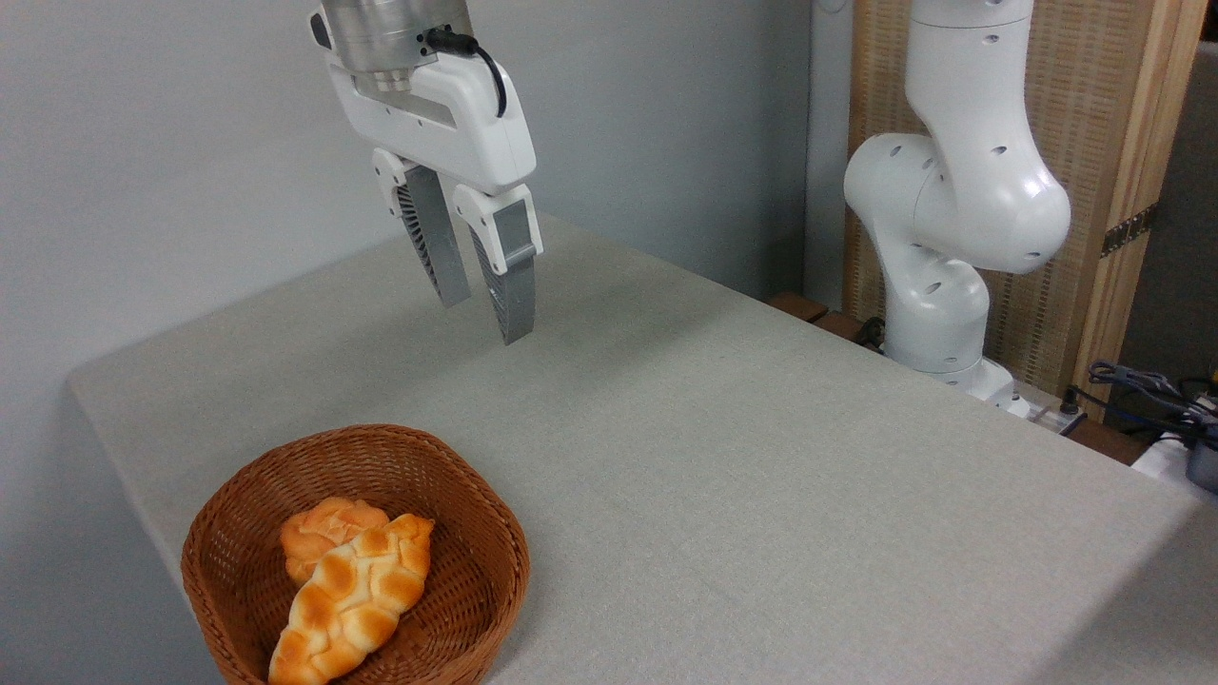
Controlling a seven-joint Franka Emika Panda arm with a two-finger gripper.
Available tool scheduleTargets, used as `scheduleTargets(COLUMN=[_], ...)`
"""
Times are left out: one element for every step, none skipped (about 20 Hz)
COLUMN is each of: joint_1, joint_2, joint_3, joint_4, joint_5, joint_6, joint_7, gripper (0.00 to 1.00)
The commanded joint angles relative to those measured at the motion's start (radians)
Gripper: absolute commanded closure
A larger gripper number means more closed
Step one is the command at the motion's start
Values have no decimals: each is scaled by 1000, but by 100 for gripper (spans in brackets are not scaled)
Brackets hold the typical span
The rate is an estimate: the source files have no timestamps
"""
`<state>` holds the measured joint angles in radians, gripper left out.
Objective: Put bread into the basket
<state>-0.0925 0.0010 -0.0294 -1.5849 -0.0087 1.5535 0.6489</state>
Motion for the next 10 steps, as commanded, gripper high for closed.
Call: scheduleTargets(joint_1=[2,2,2,2,2,2,2,2,2,4], joint_2=[-64,-71,-82,-82,-82,-82,-82,-82,-84,-82], joint_3=[14,14,14,14,14,14,14,14,14,14], joint_4=[-96,-110,-127,-125,-125,-125,-125,-125,-124,-124], joint_5=[-22,-22,-22,-22,-22,-22,-22,-22,-22,-22], joint_6=[94,112,131,129,129,128,126,123,108,102], joint_7=[3,3,3,3,2,2,0,0,2,2], gripper=[0,0,0,0,0,0,0,0,0,0])
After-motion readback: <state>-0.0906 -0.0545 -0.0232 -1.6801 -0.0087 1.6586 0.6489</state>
